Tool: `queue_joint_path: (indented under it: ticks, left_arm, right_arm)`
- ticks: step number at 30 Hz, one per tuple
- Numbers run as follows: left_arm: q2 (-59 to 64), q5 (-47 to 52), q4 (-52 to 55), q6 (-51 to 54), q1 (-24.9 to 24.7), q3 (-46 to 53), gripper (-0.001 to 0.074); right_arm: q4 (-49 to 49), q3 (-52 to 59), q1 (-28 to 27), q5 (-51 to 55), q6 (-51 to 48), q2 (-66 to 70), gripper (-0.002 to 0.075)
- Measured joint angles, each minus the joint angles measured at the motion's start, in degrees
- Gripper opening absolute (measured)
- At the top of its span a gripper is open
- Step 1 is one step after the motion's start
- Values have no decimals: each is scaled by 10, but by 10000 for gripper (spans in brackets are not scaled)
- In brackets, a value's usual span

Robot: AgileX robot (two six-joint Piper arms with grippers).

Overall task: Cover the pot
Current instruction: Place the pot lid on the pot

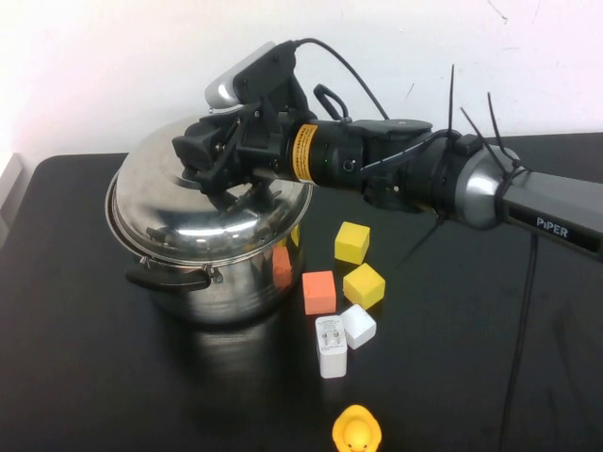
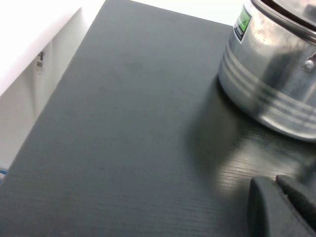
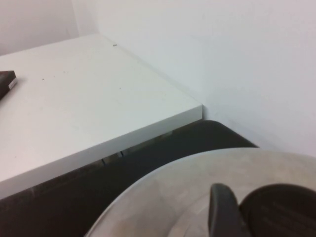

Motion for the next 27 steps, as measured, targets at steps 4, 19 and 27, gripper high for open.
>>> queue_joint_path:
  ticks: [4,19,27]
  left_arm:
    - [0,0,0,-2,0,0,-2]
    - [0,0,0,-2,0,0,-2]
    - [0,0,0,-2,0,0,-2]
  right_arm:
    - [-1,-5,0,0,0,3,346]
    - [-2,-6,0,13,0,3,346]
    - [-2,-6,0,-3,0,3,346]
